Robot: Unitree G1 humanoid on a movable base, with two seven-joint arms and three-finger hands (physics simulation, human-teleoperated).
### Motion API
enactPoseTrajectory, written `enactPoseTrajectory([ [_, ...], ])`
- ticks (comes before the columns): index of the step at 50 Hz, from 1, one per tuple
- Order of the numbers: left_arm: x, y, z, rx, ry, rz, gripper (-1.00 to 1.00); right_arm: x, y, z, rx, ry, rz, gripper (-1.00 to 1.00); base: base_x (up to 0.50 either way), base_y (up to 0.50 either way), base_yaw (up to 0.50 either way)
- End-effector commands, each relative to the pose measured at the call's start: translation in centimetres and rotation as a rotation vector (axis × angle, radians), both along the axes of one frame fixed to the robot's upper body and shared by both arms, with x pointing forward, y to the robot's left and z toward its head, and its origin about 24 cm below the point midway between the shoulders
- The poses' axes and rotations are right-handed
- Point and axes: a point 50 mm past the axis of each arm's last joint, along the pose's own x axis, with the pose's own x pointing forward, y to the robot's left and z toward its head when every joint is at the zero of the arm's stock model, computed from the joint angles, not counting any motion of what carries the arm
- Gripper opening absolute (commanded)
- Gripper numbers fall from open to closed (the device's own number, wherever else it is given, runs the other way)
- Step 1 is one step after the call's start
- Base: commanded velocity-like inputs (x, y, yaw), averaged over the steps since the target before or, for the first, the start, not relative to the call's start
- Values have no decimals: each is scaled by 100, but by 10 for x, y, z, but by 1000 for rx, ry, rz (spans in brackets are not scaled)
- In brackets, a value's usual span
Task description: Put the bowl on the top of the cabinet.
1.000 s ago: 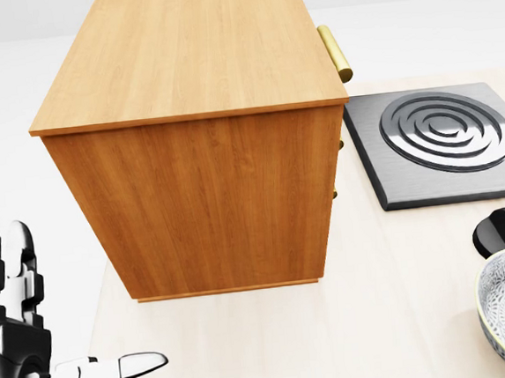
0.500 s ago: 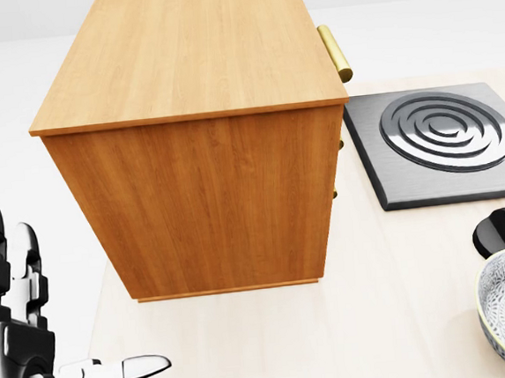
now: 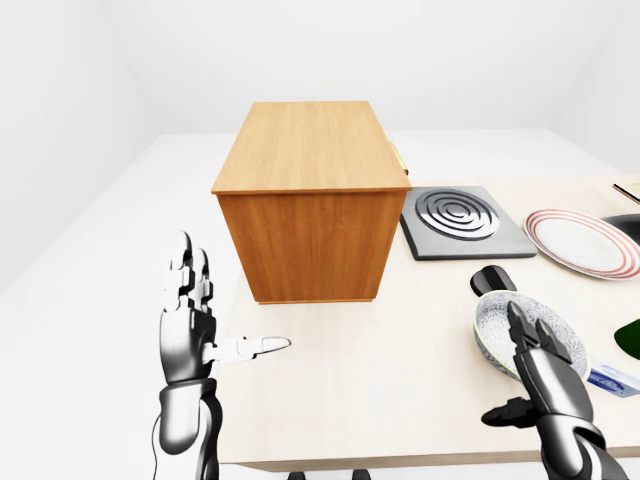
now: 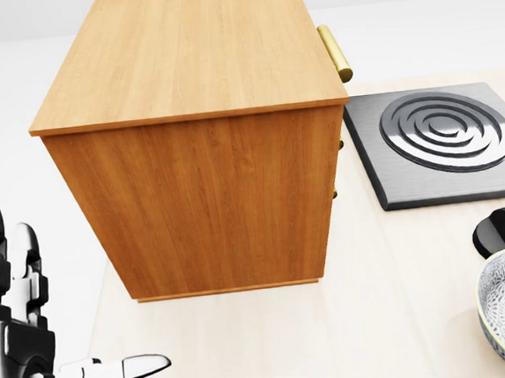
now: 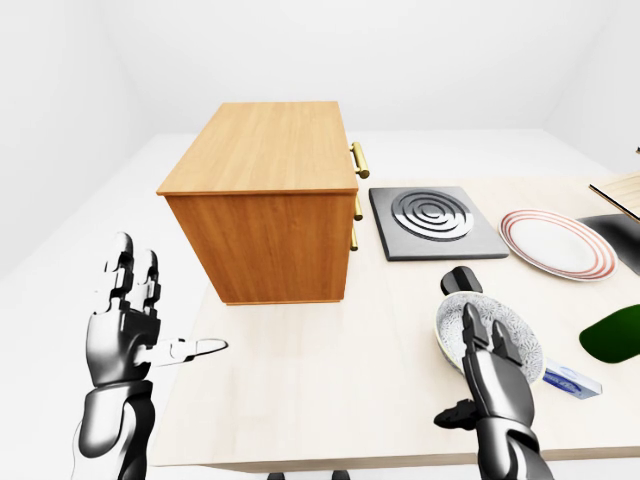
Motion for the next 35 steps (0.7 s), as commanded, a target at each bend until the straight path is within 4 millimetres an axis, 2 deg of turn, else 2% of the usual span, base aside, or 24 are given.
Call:
enactPoseTrajectory([
  [1,1,1,2,-1,-11,7,100,-2,-2,-11,-24,58,-2,100,0,0,0],
  [22,1,0,-1,1,3,4,100,-10,-13,-32,-51,188,-15,100,0,0,0],
  [27,1,-1,-2,2,7,1,100,-17,-16,-41,-54,262,-12,100,0,0,0],
  [28,1,-1,-2,2,9,0,100,-18,-17,-43,-55,272,-12,71,0,0,0],
  [29,1,-1,-2,2,10,0,100,-19,-18,-45,-61,289,-11,7,0,0,0],
  [30,1,-1,-2,3,9,0,100,-19,-18,-46,-59,285,-14,-84,0,0,0],
  [31,1,-1,-1,3,7,-1,100,-20,-17,-45,-56,285,-12,-100,0,0,0],
  [35,1,-1,-2,4,8,-1,100,-19,-15,-45,-53,287,-9,-100,0,0,0],
])
